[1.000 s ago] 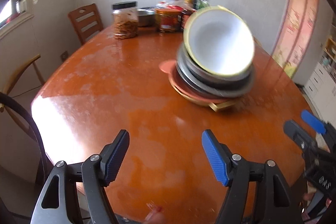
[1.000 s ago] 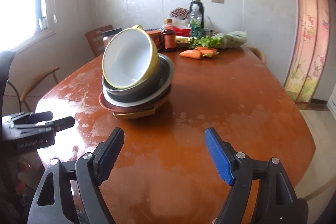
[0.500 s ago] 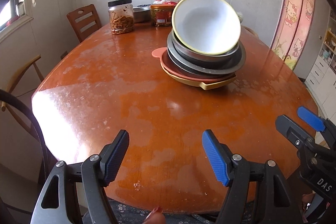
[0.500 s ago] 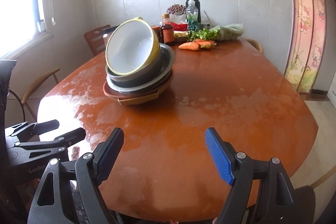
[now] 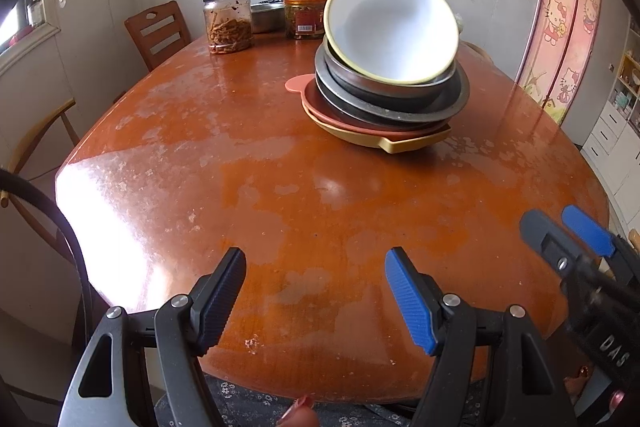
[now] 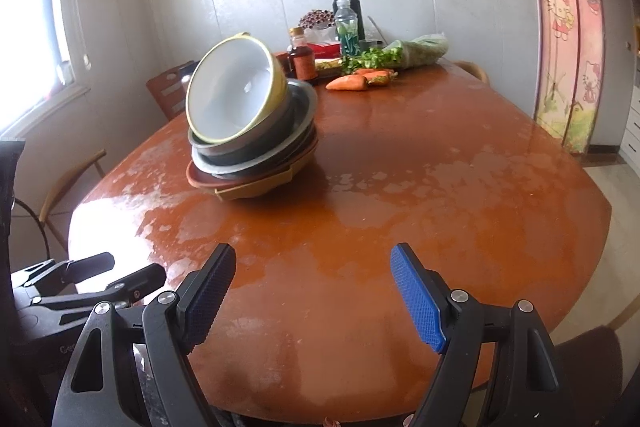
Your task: Organize plates and bowls
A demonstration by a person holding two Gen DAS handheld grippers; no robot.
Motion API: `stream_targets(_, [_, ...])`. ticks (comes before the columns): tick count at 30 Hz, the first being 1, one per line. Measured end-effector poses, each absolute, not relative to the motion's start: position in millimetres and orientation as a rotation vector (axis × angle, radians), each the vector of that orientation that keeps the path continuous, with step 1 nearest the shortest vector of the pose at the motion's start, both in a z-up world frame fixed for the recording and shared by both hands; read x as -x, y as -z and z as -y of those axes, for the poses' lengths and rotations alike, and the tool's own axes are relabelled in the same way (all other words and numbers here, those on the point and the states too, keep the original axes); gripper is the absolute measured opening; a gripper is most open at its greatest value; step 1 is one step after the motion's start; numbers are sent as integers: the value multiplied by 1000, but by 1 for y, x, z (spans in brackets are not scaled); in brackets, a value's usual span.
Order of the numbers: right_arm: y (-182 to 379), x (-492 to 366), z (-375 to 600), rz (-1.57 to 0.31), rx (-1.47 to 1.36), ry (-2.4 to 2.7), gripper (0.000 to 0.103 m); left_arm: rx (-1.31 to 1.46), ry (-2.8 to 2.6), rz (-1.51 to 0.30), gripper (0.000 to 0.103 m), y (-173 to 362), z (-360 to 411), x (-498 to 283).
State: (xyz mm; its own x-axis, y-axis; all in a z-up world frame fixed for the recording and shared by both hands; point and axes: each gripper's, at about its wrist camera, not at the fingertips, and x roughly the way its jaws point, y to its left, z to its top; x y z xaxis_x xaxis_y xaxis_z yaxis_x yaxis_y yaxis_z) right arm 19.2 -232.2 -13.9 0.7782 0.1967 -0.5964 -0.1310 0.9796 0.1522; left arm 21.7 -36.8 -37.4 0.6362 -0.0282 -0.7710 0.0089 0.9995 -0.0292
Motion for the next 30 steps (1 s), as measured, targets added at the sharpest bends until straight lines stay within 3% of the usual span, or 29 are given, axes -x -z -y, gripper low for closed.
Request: stream_targets(30, [23, -22, 224, -679, -66, -176, 81, 26, 13, -889, 72, 42, 33, -23])
